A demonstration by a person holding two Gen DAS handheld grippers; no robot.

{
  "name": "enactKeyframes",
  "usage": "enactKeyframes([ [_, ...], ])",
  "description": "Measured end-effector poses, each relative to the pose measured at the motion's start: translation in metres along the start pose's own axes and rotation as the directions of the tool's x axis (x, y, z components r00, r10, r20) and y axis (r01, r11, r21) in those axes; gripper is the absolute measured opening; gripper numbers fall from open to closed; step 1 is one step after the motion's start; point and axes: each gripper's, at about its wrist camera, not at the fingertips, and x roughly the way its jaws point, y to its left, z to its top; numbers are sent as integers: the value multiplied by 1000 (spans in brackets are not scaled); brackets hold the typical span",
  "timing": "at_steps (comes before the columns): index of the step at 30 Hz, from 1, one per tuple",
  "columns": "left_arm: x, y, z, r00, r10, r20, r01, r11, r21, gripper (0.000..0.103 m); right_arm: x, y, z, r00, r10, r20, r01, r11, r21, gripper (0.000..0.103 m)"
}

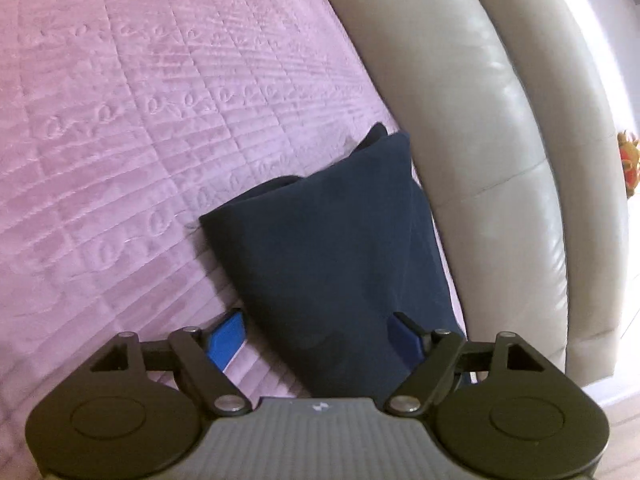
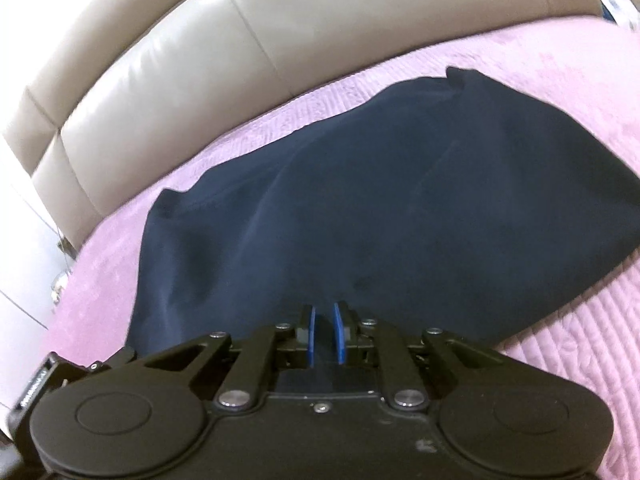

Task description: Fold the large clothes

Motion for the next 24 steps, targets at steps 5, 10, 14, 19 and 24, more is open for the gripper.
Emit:
enactKeyframes([
  [5, 16, -1, 3, 995, -62, 76, 63, 998, -11, 79, -1, -4, -3, 999, 28, 30, -27, 999, -28, 14],
  [10, 33, 0, 15, 987, -127, 97, 131, 991, -29, 69, 5, -3, -5, 999, 26, 26, -24, 999, -49, 14],
  [14, 46, -8, 9, 989, -123, 81, 120, 992, 43, 61, 7, 2, -8, 1000, 9, 23, -6, 995, -96, 14],
  [19, 66, -25, 3, 995, -53, 88, 40, 988, 148, 22, 7, 0, -8, 999, 27, 24, -25, 994, -102, 14],
  [24, 60, -58, -1, 988, -59, 145, 11, 949, 314, 9, 2, -15, -3, 996, 86, 24, -85, 995, -45, 14],
])
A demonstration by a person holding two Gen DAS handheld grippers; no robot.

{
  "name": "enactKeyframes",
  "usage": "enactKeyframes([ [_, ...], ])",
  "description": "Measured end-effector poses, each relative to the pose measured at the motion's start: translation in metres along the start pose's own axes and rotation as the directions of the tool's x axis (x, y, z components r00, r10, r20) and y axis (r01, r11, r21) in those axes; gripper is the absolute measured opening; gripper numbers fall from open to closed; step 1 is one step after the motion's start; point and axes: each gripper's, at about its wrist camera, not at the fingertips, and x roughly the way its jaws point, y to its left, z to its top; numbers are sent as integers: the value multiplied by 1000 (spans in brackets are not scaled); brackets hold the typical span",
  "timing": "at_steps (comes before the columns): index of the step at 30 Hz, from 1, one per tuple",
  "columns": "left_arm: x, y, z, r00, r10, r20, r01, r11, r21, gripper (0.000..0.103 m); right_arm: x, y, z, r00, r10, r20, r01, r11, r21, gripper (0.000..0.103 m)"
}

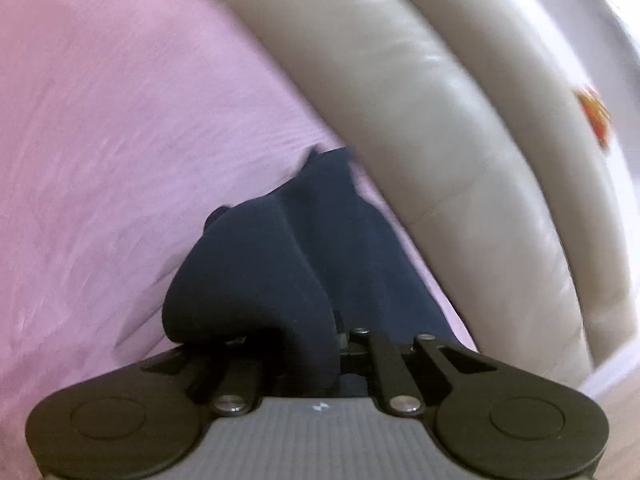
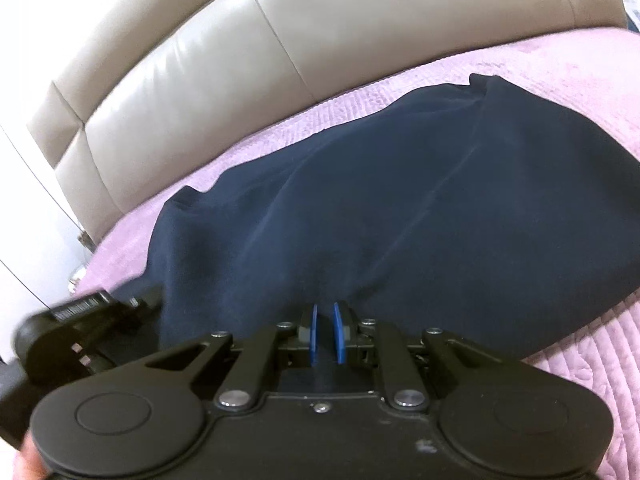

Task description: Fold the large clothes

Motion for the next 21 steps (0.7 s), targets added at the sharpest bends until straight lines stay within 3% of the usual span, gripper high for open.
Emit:
enactKeyframes([
  [3, -13, -41, 4, 997, -76, 28, 71, 985, 156, 9, -8, -11, 7, 1000, 7, 7, -8, 999, 44, 16],
  [8, -22, -119, 1, 960, -278, 7, 258, 898, 357, 9, -42, -54, 28, 995, -38, 92, 22, 986, 166, 17],
  [10, -26, -155, -12, 937, -348, -20, 319, 834, 449, 10, -60, -81, 36, 988, -94, 125, 61, 968, 242, 18],
  [13, -27, -211, -47, 906, -411, -101, 389, 714, 583, 10, -84, -117, 45, 970, -196, 142, 147, 943, 300, 18],
  [15, -14, -240, -76, 887, -422, -188, 438, 638, 633, 10, -102, -138, 48, 948, -271, 169, 208, 925, 318, 19],
  [17, 3, -257, -102, 867, -413, -278, 486, 584, 650, 10, -115, -153, 50, 922, -344, 178, 275, 905, 326, 19],
  [19, 18, -266, -130, 848, -377, -372, 528, 546, 650, 10, -123, -164, 48, 900, -396, 182, 325, 889, 323, 20],
  [21, 36, -266, -163, 848, -280, -450, 527, 532, 663, 10, -127, -170, 46, 884, -432, 177, 366, 877, 312, 28],
])
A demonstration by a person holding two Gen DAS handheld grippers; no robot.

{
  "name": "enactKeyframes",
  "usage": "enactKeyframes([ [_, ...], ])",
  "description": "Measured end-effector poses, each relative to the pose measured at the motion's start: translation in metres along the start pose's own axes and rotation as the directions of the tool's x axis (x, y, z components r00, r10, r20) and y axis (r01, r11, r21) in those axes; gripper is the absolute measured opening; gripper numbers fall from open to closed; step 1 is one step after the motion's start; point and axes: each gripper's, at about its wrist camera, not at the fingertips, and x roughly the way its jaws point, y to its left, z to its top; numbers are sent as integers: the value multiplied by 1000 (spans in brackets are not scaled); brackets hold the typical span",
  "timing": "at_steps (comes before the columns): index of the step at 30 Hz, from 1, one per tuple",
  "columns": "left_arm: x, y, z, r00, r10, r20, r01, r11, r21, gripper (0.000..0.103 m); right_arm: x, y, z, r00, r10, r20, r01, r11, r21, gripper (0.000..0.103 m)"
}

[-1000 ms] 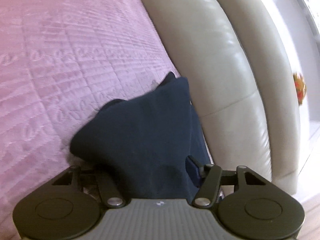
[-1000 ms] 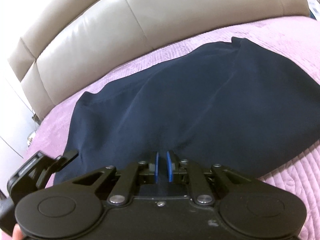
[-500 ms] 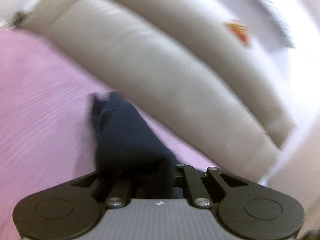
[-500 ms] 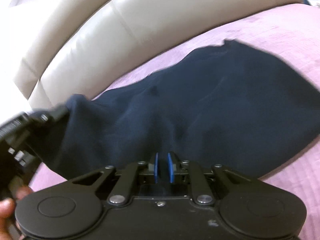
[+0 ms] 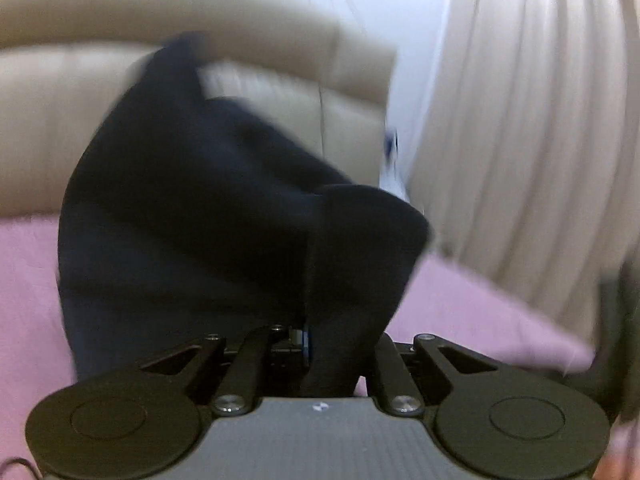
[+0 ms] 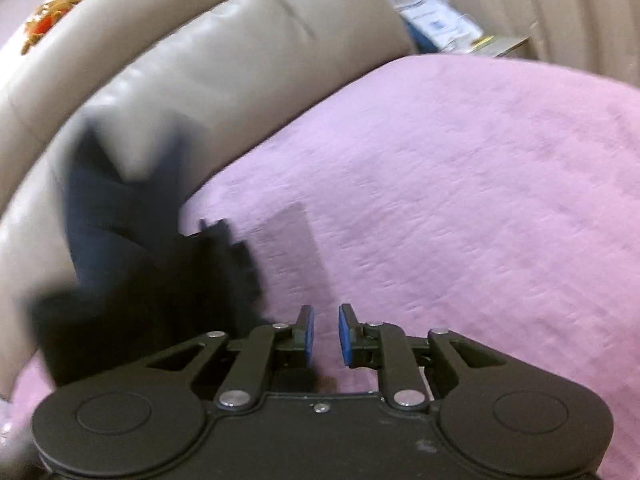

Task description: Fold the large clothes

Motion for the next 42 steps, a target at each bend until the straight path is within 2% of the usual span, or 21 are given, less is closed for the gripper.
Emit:
enactKeyframes([
  [2, 24, -7, -22, 994, 63, -91, -62, 998, 20, 12, 1, 1, 1, 1000, 0, -1, 0, 1000, -21, 34],
  [3, 34, -14, -33, 988, 96, -123, -87, 993, 77, 12, 0, 1, 1, 1000, 14, 0, -14, 1000, -25, 37],
  [4, 40, -23, -40, 984, 124, -129, -105, 984, 142, 12, -1, 2, 3, 999, 36, -2, -36, 999, -24, 40],
  [6, 40, -38, -42, 983, 159, -96, -135, 967, 215, 13, -3, 3, 7, 994, 104, -11, -104, 994, -10, 57],
  [8, 31, -39, -37, 984, 168, -52, -155, 968, 197, 9, -2, 7, 14, 984, 173, -30, -173, 985, 14, 75],
  [12, 8, -11, -20, 988, 155, -5, -155, 987, 50, 6, 20, 11, 33, 952, 290, -95, -273, 948, 163, 77],
  [14, 3, -12, -16, 991, 132, -21, -131, 990, 58, 7, 41, 11, 47, 926, 343, -155, -302, 923, 236, 77],
  [20, -7, -1, -26, 995, 89, -42, -86, 994, 63, 7, 109, 32, 78, 863, 384, -329, -315, 917, 243, 80],
  [22, -9, 3, -24, 996, 85, -37, -84, 996, 34, 7, 121, 46, 84, 827, 435, -357, -359, 897, 259, 80],
  [23, -10, 7, -22, 996, 82, -36, -81, 996, 25, 7, 121, 59, 87, 822, 439, -362, -378, 897, 230, 80],
  [25, -10, 10, -19, 997, 77, -31, -76, 997, 32, 7, 111, 94, 92, 833, 419, -362, -413, 906, 98, 77],
  [27, -17, 13, -18, 997, 80, -20, -79, 996, 46, 7, 94, 141, 89, 853, 371, -367, -433, 896, -102, 39],
  [29, -29, 14, -14, 995, 103, 14, -104, 994, 46, 7, 79, 175, 84, 838, 399, -372, -496, 841, -215, 34],
  [31, -44, 15, -8, 983, 171, 60, -174, 984, 42, 7, 67, 198, 82, 822, 429, -375, -541, 793, -280, 28],
  [33, -61, 16, -2, 975, 198, 98, -202, 979, 29, 7, 64, 206, 80, 844, 405, -352, -519, 784, -342, 27],
  [35, -62, 12, 4, 971, 217, 99, -224, 972, 63, 7, 77, 197, 80, 875, 349, -337, -462, 809, -363, 27],
  [37, -38, 8, 6, 979, 199, 38, -202, 973, 109, 7, 98, 174, 81, 904, 260, -340, -383, 847, -368, 29],
  [38, -26, 6, 4, 984, 178, 13, -178, 977, 114, 8, 112, 159, 81, 913, 210, -350, -337, 872, -355, 40],
  [39, -9, 3, 2, 989, 144, -41, -138, 982, 127, 12, 122, 142, 80, 915, 172, -364, -301, 893, -334, 65],
  [40, 5, -2, -3, 988, 124, -89, -110, 983, 149, 13, 126, 127, 80, 916, 155, -370, -279, 909, -310, 78],
  [42, 30, -14, -15, 979, 92, -179, -57, 979, 194, 17, 114, 94, 84, 919, 191, -344, -281, 930, -237, 81],
])
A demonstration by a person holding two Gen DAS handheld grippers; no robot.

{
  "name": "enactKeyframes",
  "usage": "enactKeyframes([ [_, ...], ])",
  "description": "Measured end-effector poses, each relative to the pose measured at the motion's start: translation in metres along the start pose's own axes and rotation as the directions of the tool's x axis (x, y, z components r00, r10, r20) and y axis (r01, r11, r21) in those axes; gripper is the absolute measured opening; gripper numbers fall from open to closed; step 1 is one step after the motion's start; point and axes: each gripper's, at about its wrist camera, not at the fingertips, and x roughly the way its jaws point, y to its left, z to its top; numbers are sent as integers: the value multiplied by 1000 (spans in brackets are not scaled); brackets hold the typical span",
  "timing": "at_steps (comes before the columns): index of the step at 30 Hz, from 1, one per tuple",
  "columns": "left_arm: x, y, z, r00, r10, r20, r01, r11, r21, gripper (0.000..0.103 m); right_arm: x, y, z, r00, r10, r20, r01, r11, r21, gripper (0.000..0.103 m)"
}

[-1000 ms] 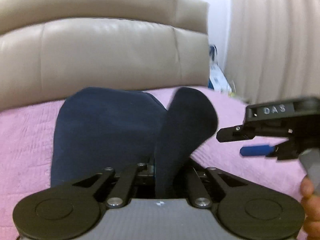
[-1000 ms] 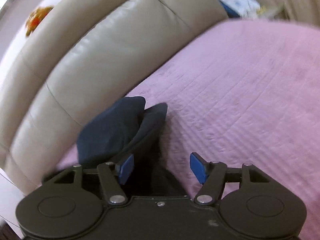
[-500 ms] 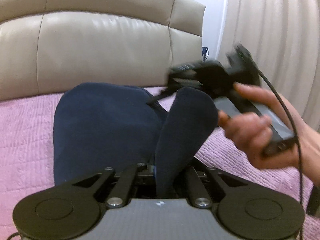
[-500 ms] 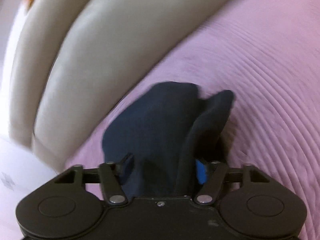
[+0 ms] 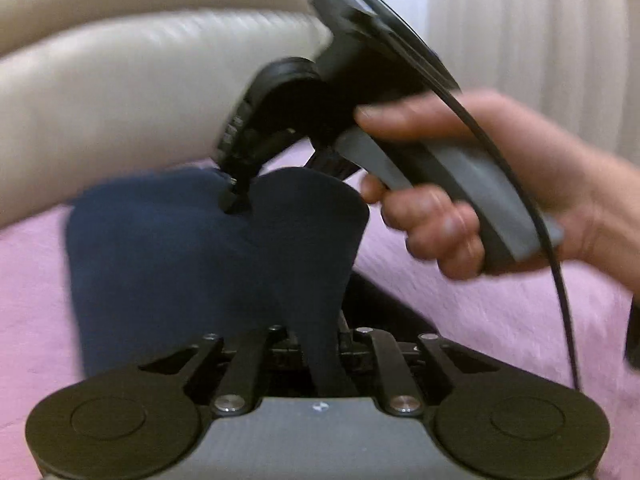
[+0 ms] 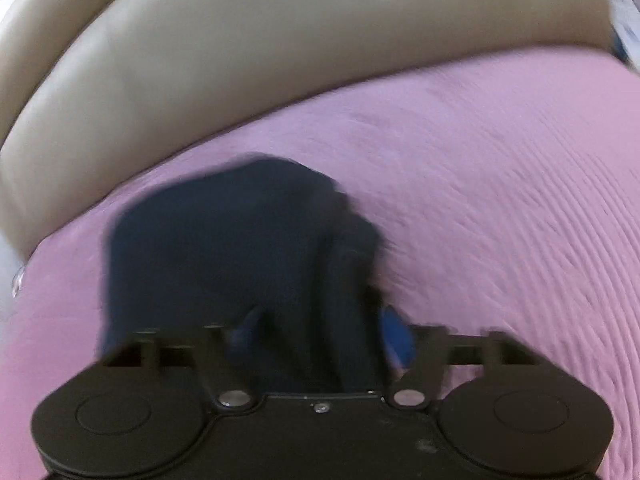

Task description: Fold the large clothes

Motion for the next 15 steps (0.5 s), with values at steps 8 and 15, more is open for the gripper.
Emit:
enactKeyframes([
  [8, -66, 16, -17, 951, -299, 80, 306, 948, -87, 40, -92, 17, -44, 979, 13, 205, -17, 1000, 18, 72],
  [15, -84, 79, -7, 981, -76, 180, 132, 939, -319, 18, -47, 75, -82, 987, -141, 75, 154, 965, -210, 14],
])
